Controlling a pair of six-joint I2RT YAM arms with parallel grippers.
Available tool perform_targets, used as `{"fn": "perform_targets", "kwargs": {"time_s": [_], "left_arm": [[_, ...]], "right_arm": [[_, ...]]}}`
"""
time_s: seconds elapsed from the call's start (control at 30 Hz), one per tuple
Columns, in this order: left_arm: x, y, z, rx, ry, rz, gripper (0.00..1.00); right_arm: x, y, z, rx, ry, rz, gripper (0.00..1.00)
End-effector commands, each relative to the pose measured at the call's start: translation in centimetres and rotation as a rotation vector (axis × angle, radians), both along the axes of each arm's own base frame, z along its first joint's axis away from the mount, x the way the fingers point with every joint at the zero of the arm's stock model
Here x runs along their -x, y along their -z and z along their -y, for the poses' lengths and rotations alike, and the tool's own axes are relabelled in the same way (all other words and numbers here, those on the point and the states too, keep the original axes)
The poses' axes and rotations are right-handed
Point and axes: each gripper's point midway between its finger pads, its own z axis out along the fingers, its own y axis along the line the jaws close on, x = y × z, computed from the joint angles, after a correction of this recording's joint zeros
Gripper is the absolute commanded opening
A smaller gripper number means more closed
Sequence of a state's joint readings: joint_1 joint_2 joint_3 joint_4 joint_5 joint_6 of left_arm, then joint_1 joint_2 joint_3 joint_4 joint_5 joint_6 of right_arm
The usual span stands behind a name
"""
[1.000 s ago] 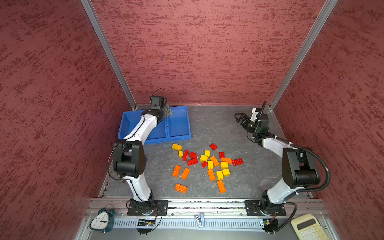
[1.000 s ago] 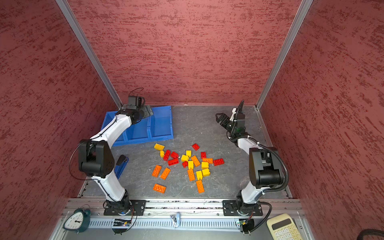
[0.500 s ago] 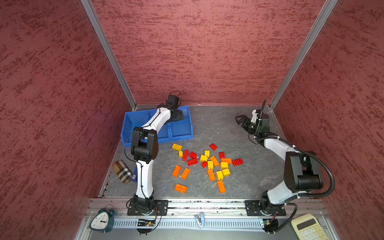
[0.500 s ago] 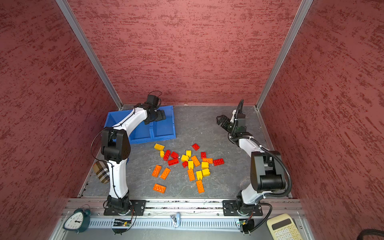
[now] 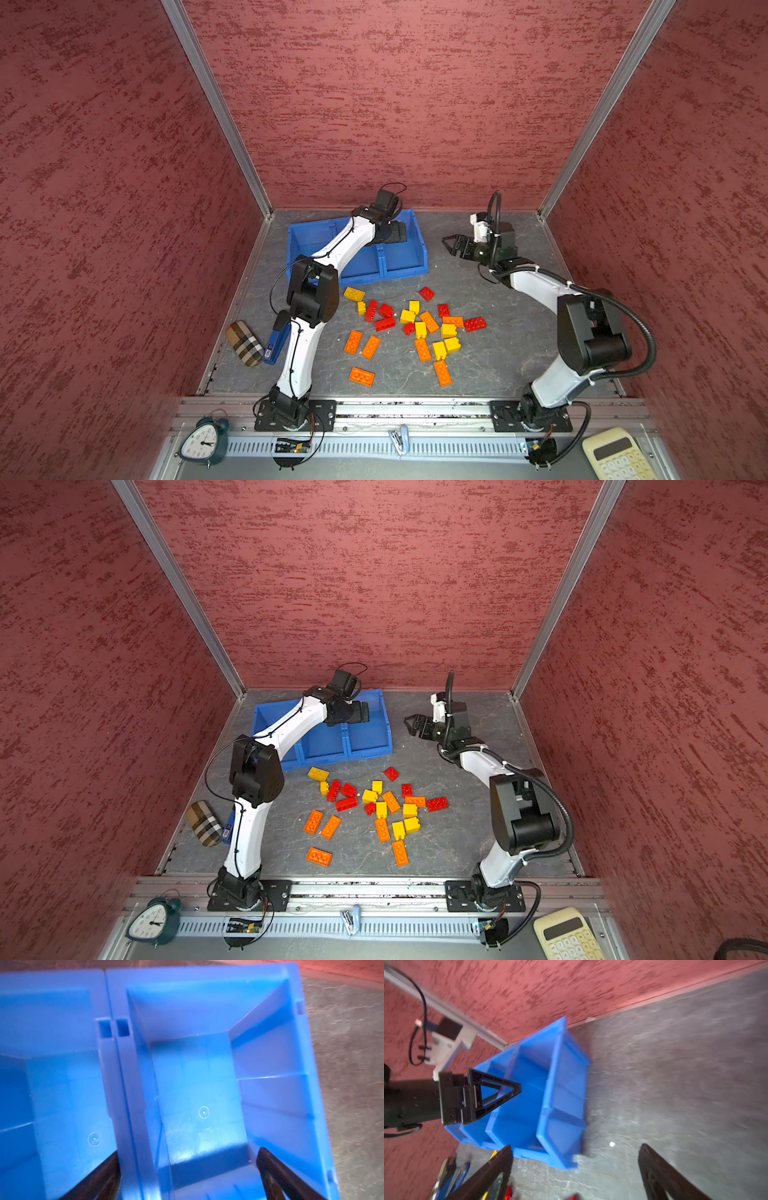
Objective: Sort the legos into containers by color
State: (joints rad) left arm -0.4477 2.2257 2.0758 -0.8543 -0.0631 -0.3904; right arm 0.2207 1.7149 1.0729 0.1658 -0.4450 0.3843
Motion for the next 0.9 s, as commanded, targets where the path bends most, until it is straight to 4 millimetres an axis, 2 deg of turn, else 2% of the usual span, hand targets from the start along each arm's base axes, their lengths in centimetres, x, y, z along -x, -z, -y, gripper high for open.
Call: {"fn": "perform_targets", "kwargs": {"time_s": [0.0,0.1,0.2,0.3,0.4,0.53,0.67,0.77,0.87], "left_arm": [[-0.1,-1.5,0.5,0.025,0.024,0.025,0.99],[0.3,-3.2,0.0,0.027,0.019,0.063,0.99],[1.0,-4.8,-0.8,0.022,0.002,0.114,0.99],[1.7,-6.3,-2.5,0.0,-0.039,0.173,0.99],[2.5,-7.0,-4.7,-0.019,-0.093,0.21,1.0],[3.7,-6.7,-7.5,-0.013,-0.152,0.209,0.99],[4.5,-6.1,-9.4,-0.017,-0.192,0.197,0.99],[4.7,-5.5,-9.7,-0.019,-0.198,0.189,0.99],[4.6,-4.8,-9.2,-0.014,-0.187,0.174,0.99]], "right_arm": [[-1.2,0.7,-2.3,0.142,-0.038,0.052,0.92],[-2.5,2.4,-3.8,0.216,-0.038,0.019,0.87],[-4.2,3.9,-4.5,0.317,0.009,0.0,0.8],[-5.6,5.0,-5.3,0.401,0.037,-0.013,0.67],[-6.6,5.7,-5.1,0.445,0.093,-0.027,0.55],[-7.4,5.2,-3.9,0.473,0.174,-0.02,0.36],[-7.3,4.7,-1.8,0.53,0.245,-0.015,0.25],[-6.8,4.6,0.3,0.543,0.291,-0.028,0.21],[-6.0,4.8,3.0,0.561,0.349,-0.057,0.2]]}}
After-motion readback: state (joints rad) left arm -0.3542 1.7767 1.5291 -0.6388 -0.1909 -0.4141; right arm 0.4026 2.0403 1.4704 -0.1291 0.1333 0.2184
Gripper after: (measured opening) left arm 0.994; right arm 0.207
